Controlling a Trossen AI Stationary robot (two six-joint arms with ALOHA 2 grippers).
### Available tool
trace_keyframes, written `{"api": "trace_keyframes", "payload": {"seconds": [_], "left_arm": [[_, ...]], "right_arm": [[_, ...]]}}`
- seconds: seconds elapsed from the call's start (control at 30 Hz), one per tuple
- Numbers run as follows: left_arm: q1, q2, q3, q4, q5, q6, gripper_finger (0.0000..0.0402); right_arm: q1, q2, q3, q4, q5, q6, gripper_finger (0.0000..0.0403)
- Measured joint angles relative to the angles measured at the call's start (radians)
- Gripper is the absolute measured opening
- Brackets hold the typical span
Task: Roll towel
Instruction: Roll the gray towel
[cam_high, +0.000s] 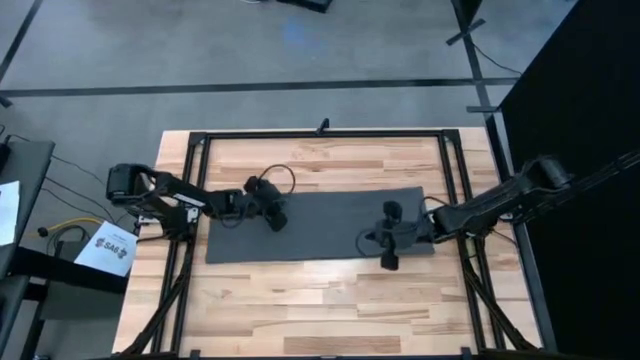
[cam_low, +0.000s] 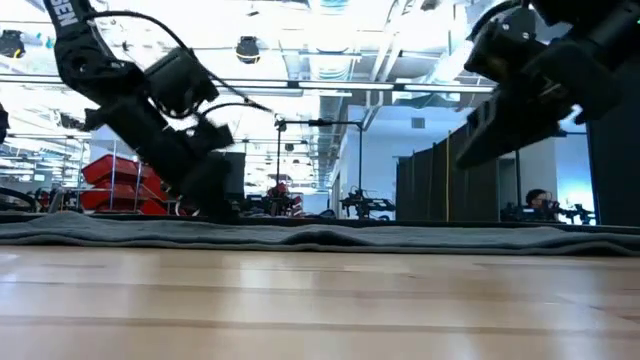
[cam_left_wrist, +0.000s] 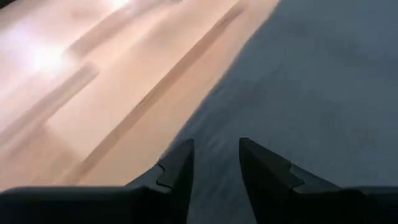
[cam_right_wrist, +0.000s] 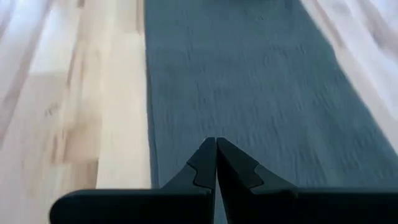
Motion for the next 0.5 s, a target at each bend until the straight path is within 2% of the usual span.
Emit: {"api": "trace_keyframes", "payload": {"seconds": [0.1, 0.23, 0.37, 0.5], "left_arm": [[0.011, -0.043, 0.000, 0.104, 0.127, 0.093, 0.0114], [-0.020, -0.057, 0.001, 0.252, 0.289, 0.193, 0.0114], [-0.065, -0.056, 0.001, 0.277, 0.339, 0.239, 0.0114], [-0.104, -0.055, 0.001, 0.274, 0.373, 0.285, 0.0114]], "right_arm": [[0.018, -0.008, -0.009, -0.043, 0.009, 0.045, 0.0000], [0.040, 0.056, -0.102, 0.160, 0.038, 0.065, 0.0000], [0.055, 0.169, -0.190, 0.340, 0.042, 0.146, 0.0000], [0.070, 0.278, -0.236, 0.552, 0.053, 0.162, 0.0000]]}}
